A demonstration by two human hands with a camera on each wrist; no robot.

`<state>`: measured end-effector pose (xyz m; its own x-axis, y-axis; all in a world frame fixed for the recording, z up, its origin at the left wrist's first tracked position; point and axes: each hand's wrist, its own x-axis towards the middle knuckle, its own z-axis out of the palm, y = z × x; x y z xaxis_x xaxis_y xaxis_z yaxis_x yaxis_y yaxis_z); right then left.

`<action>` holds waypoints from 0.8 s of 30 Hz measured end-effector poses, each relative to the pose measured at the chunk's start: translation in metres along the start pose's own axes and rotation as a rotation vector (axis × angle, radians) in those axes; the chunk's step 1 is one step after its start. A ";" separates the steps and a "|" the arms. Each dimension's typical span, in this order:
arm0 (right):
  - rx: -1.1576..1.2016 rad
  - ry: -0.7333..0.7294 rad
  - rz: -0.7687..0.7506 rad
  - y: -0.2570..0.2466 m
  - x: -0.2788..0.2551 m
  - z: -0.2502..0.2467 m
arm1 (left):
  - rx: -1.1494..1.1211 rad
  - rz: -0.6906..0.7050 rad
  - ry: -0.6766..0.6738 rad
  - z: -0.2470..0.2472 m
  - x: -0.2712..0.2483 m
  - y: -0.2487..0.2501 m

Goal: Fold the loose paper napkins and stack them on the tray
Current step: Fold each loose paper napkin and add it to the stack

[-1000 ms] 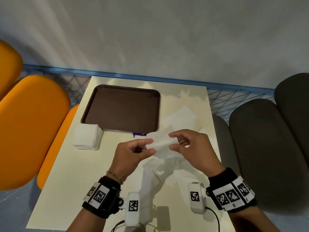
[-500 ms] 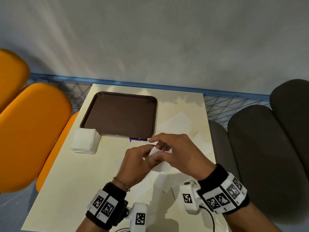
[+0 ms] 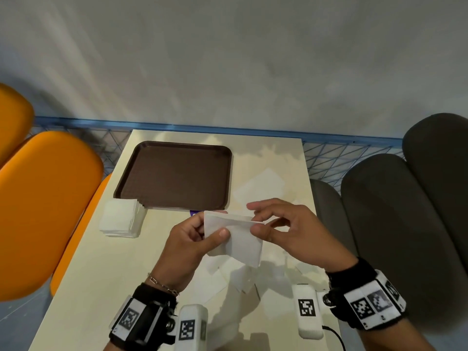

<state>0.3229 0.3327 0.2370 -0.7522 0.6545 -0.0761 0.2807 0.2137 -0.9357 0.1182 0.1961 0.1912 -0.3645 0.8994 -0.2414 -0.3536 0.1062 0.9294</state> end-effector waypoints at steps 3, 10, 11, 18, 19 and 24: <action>0.099 -0.060 0.045 -0.004 0.000 -0.001 | -0.014 -0.010 -0.021 0.003 -0.001 0.005; 0.017 0.002 -0.019 -0.006 0.008 -0.002 | 0.258 0.150 -0.046 0.004 -0.001 0.028; -0.005 0.008 -0.040 -0.006 0.009 -0.002 | 0.408 0.242 -0.042 0.002 0.000 0.031; -0.106 0.055 -0.143 -0.016 0.012 -0.004 | 0.926 0.618 -0.073 -0.005 0.008 0.045; -0.114 0.062 -0.139 -0.016 0.013 -0.004 | 0.936 0.625 -0.061 -0.006 0.008 0.047; -0.051 0.127 -0.125 -0.017 0.010 -0.006 | 0.851 0.604 -0.015 -0.005 0.002 0.053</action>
<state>0.3136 0.3400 0.2539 -0.7028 0.7061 0.0866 0.2220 0.3333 -0.9163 0.0944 0.2014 0.2381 -0.2664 0.9067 0.3269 0.6099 -0.1041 0.7856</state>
